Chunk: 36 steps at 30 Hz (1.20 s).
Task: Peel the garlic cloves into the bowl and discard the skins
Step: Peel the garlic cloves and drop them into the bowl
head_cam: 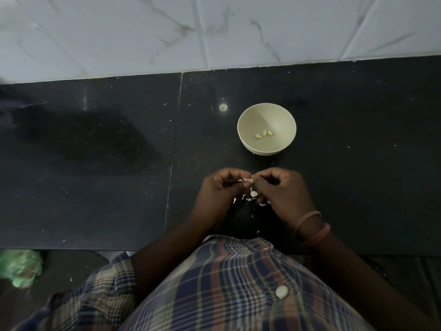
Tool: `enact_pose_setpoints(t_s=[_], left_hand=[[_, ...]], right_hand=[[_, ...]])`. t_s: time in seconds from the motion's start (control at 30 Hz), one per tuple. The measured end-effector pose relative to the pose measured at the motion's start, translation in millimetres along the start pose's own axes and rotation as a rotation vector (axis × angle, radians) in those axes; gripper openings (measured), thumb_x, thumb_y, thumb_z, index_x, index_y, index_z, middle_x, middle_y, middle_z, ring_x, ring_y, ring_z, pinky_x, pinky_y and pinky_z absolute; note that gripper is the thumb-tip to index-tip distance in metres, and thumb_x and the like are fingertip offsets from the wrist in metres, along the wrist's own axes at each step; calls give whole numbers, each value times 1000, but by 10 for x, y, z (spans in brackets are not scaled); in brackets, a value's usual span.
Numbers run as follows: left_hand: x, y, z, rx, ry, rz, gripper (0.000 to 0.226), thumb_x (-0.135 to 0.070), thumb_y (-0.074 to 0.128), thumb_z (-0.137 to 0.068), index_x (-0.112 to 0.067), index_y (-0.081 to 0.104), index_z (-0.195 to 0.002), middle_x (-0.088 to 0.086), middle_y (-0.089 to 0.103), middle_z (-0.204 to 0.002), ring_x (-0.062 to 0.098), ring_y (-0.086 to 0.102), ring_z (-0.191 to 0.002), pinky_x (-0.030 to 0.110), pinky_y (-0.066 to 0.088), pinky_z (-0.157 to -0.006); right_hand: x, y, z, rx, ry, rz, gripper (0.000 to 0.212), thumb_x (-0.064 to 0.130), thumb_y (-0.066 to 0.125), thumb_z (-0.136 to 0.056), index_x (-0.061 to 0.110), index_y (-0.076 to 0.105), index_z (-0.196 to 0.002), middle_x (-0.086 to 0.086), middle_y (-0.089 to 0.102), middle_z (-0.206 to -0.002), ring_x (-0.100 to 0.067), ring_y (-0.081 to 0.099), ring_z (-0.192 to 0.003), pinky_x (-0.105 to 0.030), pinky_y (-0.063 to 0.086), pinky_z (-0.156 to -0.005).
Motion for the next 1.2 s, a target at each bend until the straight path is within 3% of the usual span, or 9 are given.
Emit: enact_pose_setpoints(t_s=[0.17, 0.33, 0.53, 0.87, 1.0, 1.13, 1.2], left_hand=[[-3, 35, 38, -35, -24, 124, 21, 8, 72, -84, -8, 71, -97, 12, 75, -89, 26, 71, -83, 35, 58, -81], [-15, 23, 69, -43, -19, 115, 26, 8, 71, -84, -7, 73, -105, 14, 77, -95, 23, 73, -87, 30, 58, -79], [-11, 13, 90, -44, -34, 153, 28, 8, 70, -85, -4, 73, -111, 14, 78, -97, 21, 75, -88, 26, 56, -75], [84, 83, 63, -8, -163, 328, 29, 7, 68, -87, -3, 72, -114, 21, 75, -105, 31, 73, -96, 39, 57, -90], [69, 130, 36, 41, -187, 412, 31, 11, 63, -89, -4, 70, -115, 21, 73, -108, 26, 73, -96, 32, 59, -86], [32, 116, 34, 10, -145, 359, 30, 13, 65, -87, -5, 72, -109, 15, 73, -100, 25, 73, -91, 30, 60, -80], [19, 91, 37, -5, -112, 263, 27, 9, 67, -87, -7, 74, -108, 13, 75, -98, 26, 74, -92, 35, 59, -85]], right_hand=[[-3, 31, 35, -2, 6, 1, 6, 8, 69, -90, 5, 74, -90, -8, 72, -74, -10, 64, -54, -20, 49, -48], [31, 49, 40, 20, -41, 138, 7, 12, 68, -90, 9, 73, -86, 0, 69, -65, -8, 61, -47, -19, 47, -47], [86, 53, 27, -26, -134, 297, 6, 15, 69, -86, 14, 74, -82, 1, 71, -66, -14, 66, -52, -31, 55, -54], [86, 81, 61, 34, -72, 132, 10, 13, 67, -92, 8, 73, -85, -7, 72, -68, -17, 63, -48, -28, 49, -49], [49, 65, 53, 62, -14, 32, 14, 10, 63, -94, 2, 70, -86, 1, 63, -52, -13, 55, -43, -26, 45, -45], [-34, 73, 42, 55, 45, -33, 14, 9, 61, -96, 0, 69, -88, 4, 59, -46, -10, 48, -36, -21, 38, -40], [-38, 85, 46, 45, 53, -51, 15, 9, 60, -96, -1, 68, -88, 3, 61, -49, -11, 49, -37, -22, 39, -40]])
Point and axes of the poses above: each hand's wrist, its own z-axis away from the middle knuckle, its own y-axis out of the palm, x = y × z, the point moved 9 cm from there along -z, towards the middle knuckle
